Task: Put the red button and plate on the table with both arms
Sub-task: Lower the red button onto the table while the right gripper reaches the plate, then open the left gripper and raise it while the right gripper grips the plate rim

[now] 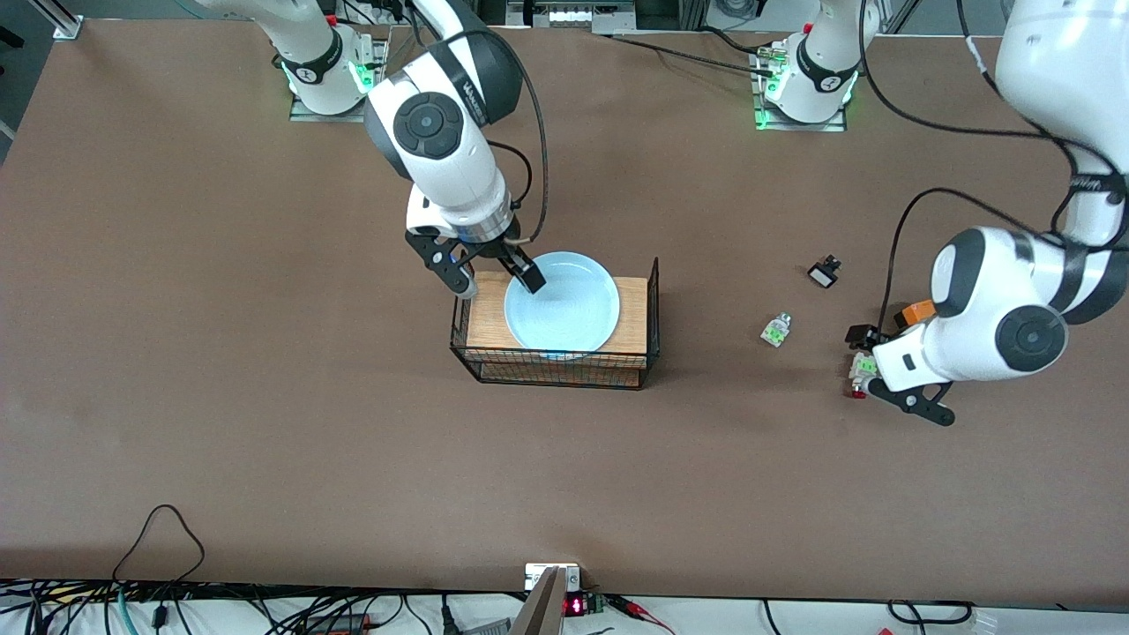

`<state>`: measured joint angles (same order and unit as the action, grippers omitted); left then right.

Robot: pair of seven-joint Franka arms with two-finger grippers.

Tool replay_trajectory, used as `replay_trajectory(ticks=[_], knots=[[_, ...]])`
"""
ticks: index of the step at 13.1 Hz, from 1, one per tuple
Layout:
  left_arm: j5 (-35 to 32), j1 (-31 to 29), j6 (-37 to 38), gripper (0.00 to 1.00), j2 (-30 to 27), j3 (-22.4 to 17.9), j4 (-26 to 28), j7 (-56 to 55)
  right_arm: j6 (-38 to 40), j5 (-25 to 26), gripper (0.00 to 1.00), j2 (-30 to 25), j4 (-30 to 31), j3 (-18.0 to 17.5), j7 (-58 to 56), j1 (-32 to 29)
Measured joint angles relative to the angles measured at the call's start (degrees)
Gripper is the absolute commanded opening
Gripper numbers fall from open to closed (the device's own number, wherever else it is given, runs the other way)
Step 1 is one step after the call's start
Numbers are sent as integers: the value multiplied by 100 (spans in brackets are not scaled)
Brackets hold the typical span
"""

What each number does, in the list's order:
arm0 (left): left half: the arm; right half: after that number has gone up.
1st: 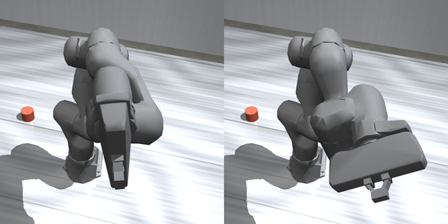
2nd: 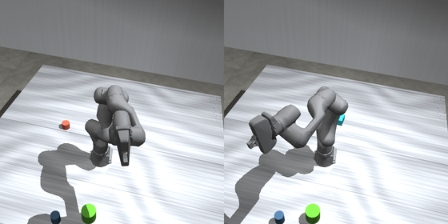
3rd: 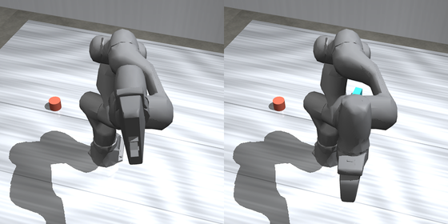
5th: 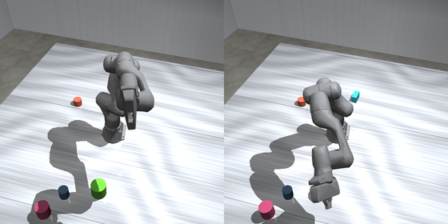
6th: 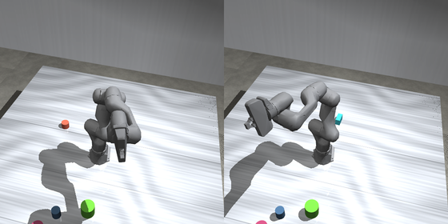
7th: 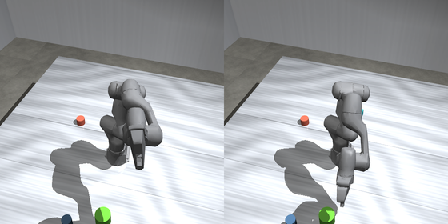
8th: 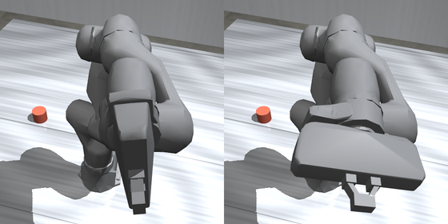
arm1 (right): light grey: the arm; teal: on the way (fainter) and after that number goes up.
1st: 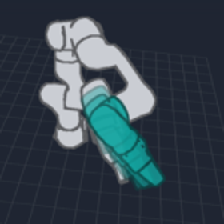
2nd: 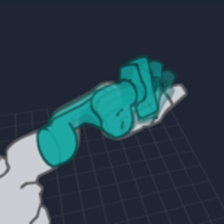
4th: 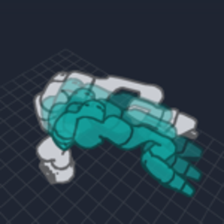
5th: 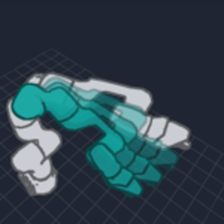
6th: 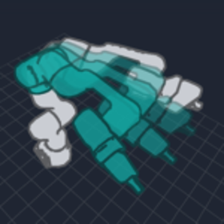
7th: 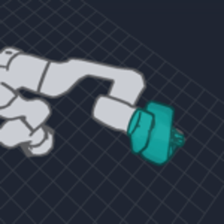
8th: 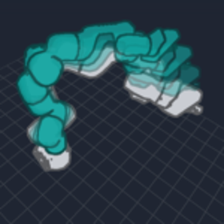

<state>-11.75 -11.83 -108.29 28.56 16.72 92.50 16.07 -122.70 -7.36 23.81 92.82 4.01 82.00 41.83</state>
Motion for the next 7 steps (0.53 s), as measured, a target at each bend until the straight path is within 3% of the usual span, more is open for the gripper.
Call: replay_trajectory(ticks=[4,6,7], knots=[[15,13,1609,100,-711,249,-760,-6,-48,287,100,207,-5,5,20,-11],[192,70,1890,100,-948,217,-1015,-116,-53,296,100,299,-5,6,23,-12],[456,190,1962,100,-1100,19,-1028,-285,-54,296,100,334,-6,6,23,-12]])
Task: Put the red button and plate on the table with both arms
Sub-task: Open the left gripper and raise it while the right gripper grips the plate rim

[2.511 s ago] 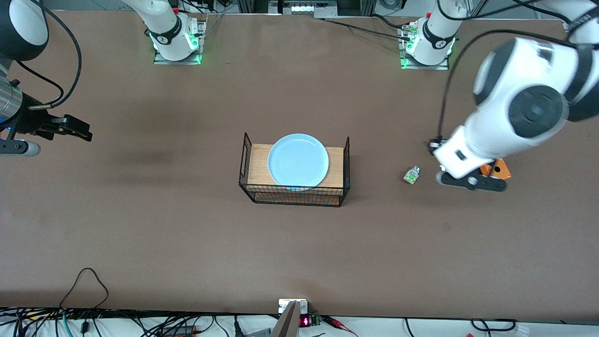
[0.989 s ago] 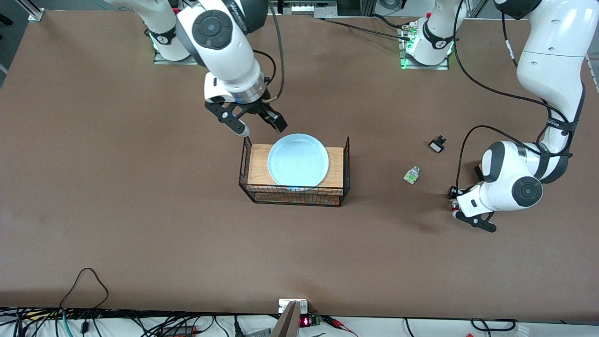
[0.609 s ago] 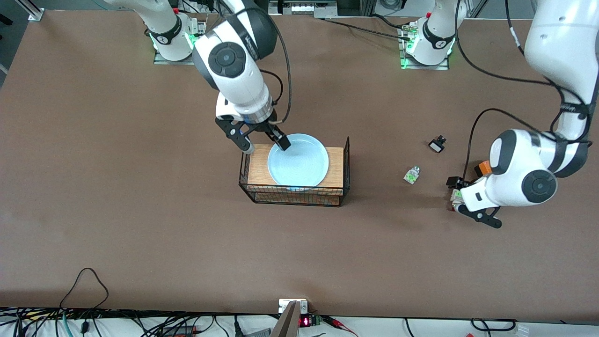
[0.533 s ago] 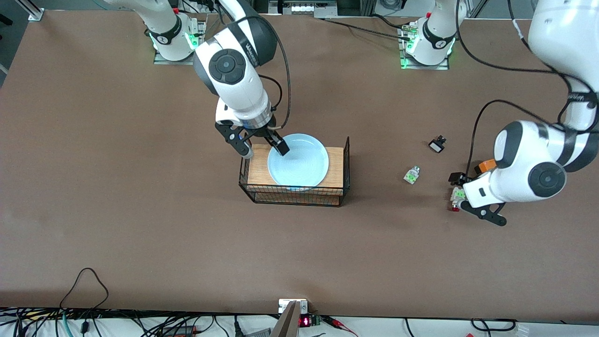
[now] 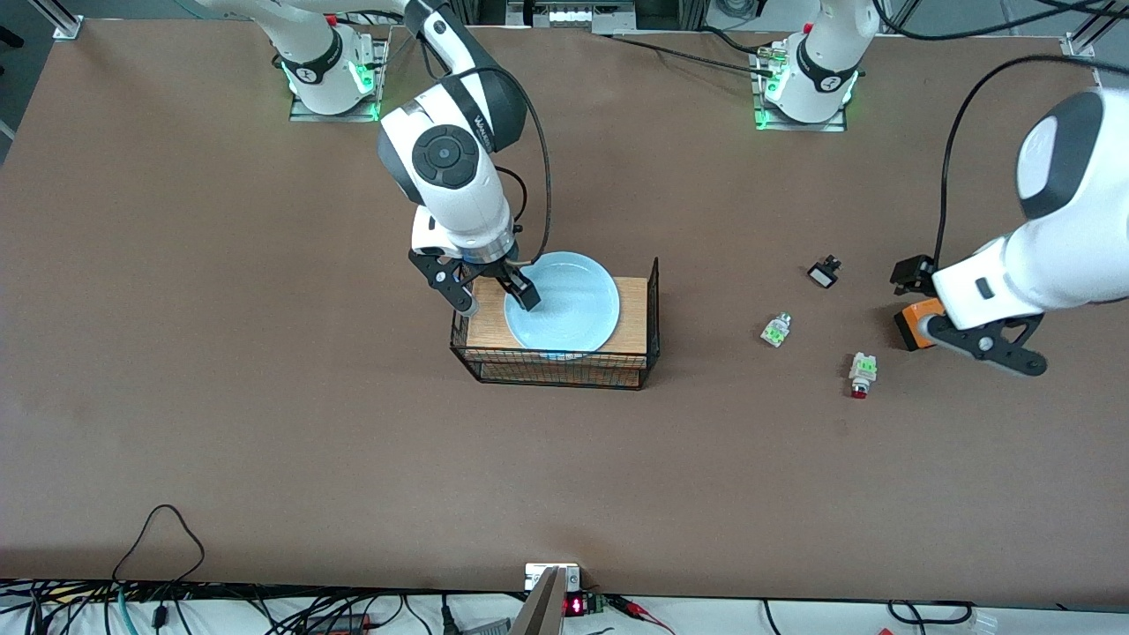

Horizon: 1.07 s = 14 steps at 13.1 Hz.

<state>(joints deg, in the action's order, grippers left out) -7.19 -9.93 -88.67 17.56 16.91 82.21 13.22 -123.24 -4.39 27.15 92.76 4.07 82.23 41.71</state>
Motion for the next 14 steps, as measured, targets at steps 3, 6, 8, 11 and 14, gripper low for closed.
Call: replay_trajectory(ticks=[3,6,8,11,14], knots=[[698,881,91,100,-547,-1184,188,-504,-4,0,100,42,-3,-1,2,19],[734,1160,-277,100,-1068,-1392,759,-757,-4,0,100,41,-17,-18,2,74],[734,1269,-764,100,-1453,-1543,1354,-874,-4,0,100,42,-24,-29,2,133],[734,1352,-905,100,-1698,-1714,1655,-930,-6,0,86,42,-25,-30,3,192],[710,1408,-897,100,-1752,-1706,1676,-977,-11,0,75,42,-26,-30,3,192]])
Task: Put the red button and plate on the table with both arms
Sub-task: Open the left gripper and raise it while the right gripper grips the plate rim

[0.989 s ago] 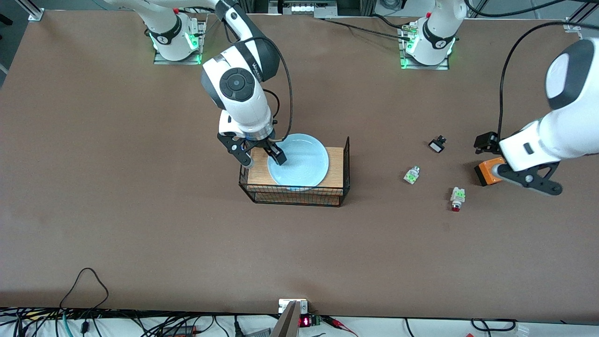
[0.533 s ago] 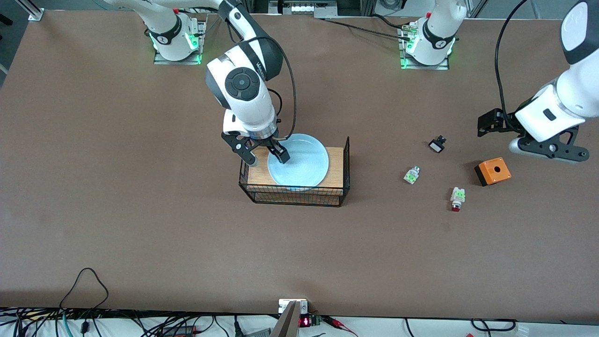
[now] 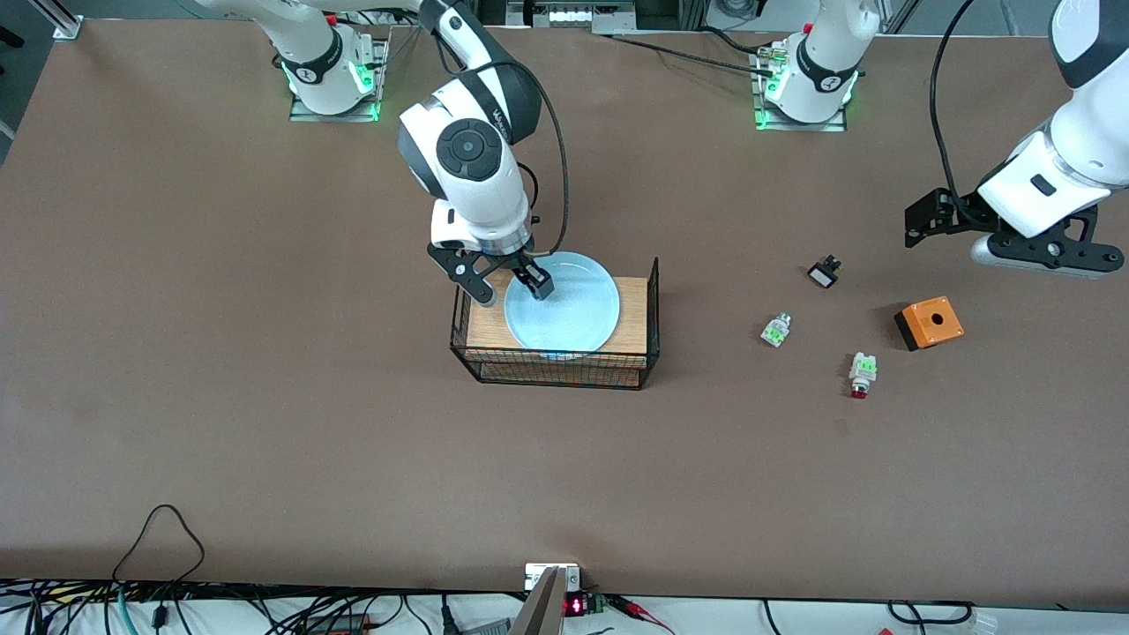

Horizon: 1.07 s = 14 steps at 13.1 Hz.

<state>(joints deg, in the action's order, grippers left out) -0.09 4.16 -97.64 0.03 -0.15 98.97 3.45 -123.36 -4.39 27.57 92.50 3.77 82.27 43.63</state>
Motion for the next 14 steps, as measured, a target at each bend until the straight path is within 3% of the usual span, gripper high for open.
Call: replay_trajectory(ticks=[4,7,11,14], knots=[[-89,0,0,100,-1,-4,-2,-4,-85,0,69,0,-1,0,0,0],[-98,0,0,100,-1,-2,-2,-4,-105,0,49,15,-1,1,1,0],[-107,0,0,100,-1,-6,-3,-5,-110,0,3,47,-1,1,0,0],[-110,0,0,100,-1,-7,-3,-5,-110,-1,0,42,-14,-11,-49,5]])
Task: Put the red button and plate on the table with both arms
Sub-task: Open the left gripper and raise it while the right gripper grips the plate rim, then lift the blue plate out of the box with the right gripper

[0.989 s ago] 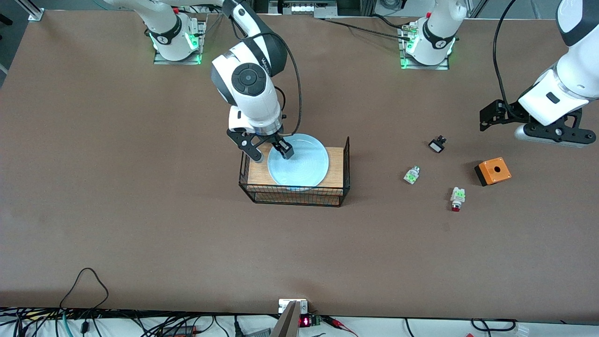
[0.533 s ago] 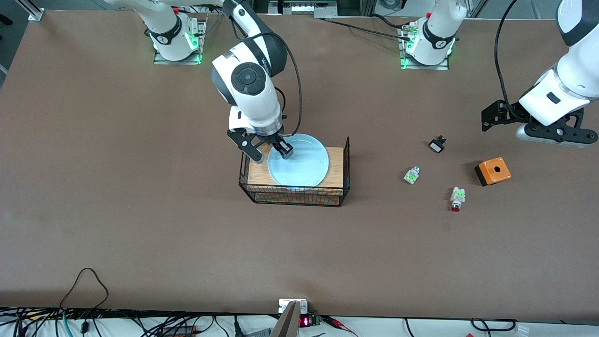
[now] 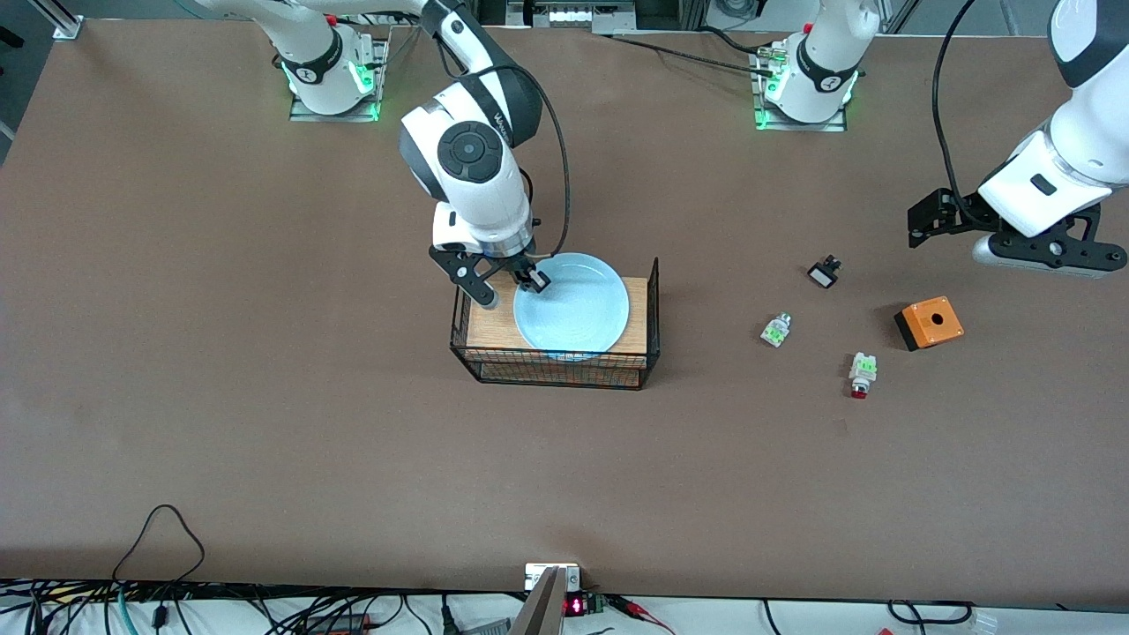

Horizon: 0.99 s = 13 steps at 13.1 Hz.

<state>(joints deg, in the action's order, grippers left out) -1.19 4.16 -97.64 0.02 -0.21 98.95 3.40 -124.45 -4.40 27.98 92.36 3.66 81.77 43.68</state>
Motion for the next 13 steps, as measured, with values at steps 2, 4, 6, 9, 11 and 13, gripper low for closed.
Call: replay_trajectory(ticks=[2,4,6,9,11,13], knots=[[-4,-1,0,100,0,-8,0,0,7,0,0,-9,-4,-24,-15,22],[-13,0,0,100,0,-3,0,0,6,0,0,-14,-9,-24,-15,25],[-81,12,0,100,0,9,-1,0,17,0,0,-82,-24,-24,-15,25],[-102,38,0,100,0,10,-2,0,185,-2,0,-434,-57,-23,-15,9],[-102,38,0,100,-1,10,-9,0,446,-2,0,-745,-76,-8,-15,-23],[-103,38,0,100,-4,10,-11,0,691,0,0,-1125,-106,18,-55,-92]])
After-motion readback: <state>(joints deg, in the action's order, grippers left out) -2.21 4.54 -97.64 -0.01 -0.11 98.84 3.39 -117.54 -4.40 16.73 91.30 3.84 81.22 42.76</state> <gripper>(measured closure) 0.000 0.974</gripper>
